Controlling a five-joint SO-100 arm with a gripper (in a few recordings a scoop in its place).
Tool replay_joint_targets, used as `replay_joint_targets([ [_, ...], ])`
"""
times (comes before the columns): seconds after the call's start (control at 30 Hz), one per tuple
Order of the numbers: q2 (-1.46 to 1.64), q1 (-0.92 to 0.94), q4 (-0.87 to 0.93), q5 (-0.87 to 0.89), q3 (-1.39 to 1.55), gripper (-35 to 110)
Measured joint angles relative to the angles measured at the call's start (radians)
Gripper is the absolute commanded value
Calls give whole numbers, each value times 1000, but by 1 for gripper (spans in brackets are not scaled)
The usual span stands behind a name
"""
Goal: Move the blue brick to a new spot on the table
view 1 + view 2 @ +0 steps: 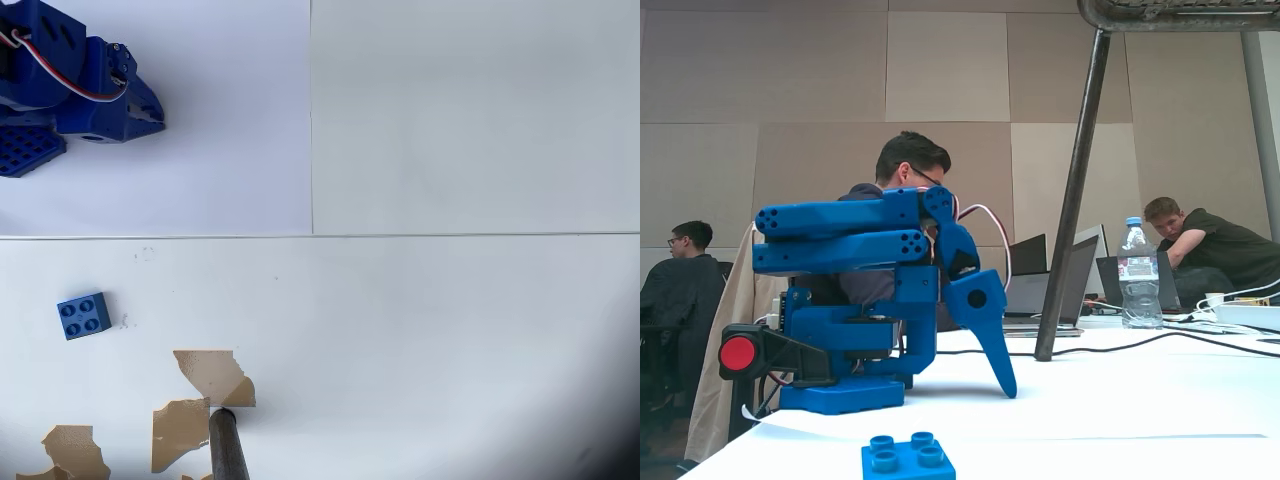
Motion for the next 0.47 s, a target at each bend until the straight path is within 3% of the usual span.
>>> replay_joint_targets([
  [0.47, 67, 15, -28, 61, 26, 0],
])
